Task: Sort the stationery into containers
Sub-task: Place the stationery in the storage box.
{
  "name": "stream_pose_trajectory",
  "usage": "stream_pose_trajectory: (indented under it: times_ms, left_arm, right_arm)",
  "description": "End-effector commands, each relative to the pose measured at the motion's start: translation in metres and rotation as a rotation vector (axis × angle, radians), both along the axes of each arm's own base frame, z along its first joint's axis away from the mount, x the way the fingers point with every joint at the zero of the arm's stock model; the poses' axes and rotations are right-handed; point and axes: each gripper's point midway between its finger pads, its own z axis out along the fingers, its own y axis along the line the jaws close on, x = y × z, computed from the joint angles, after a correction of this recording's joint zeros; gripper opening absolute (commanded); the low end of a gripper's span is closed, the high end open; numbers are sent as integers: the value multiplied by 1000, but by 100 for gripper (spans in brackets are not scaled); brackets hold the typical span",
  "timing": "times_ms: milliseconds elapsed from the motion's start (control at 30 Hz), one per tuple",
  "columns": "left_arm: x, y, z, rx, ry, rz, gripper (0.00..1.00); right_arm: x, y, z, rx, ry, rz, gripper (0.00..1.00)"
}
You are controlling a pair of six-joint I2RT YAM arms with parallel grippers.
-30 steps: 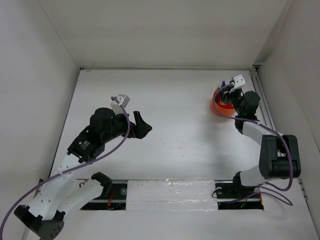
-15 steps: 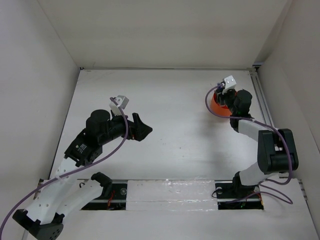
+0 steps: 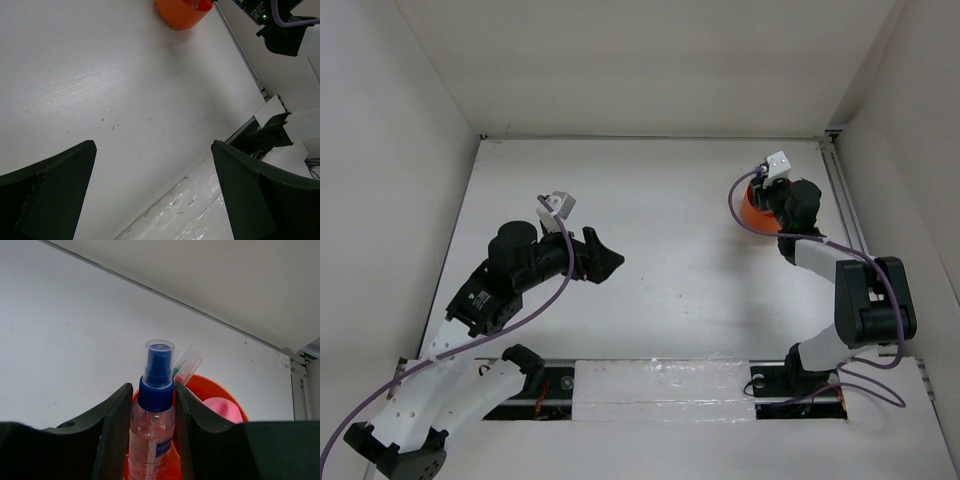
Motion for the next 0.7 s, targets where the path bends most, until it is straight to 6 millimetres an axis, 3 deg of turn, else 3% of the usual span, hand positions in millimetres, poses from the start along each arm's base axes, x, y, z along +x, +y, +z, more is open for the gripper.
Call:
stream_pose_trajectory:
  times_ms: [0,100,267,367,467,667]
  left_arm:
    - [-1,-2,7,-15,-44,-20,100]
    - [-1,-2,7,-15,-44,-20,100]
    - [4,-3,3,-2,-31,-10,100]
    - [4,-3,3,-2,-31,-10,100]
    - [4,-3,3,-2,-31,-10,100]
    - [4,-3,3,-2,-31,-10,100]
  right_arm:
    - [6,0,29,-8,-89,-24,21]
    - [4,3,25,-9,-80,-25,27]
    - [5,-3,31,-18,-100,-59,27]
    - [3,3,27,-19,-91,-54,27]
    - [3,1,27,-29,-93,-63,36]
    - [3,1,29,-28,-102,-75,38]
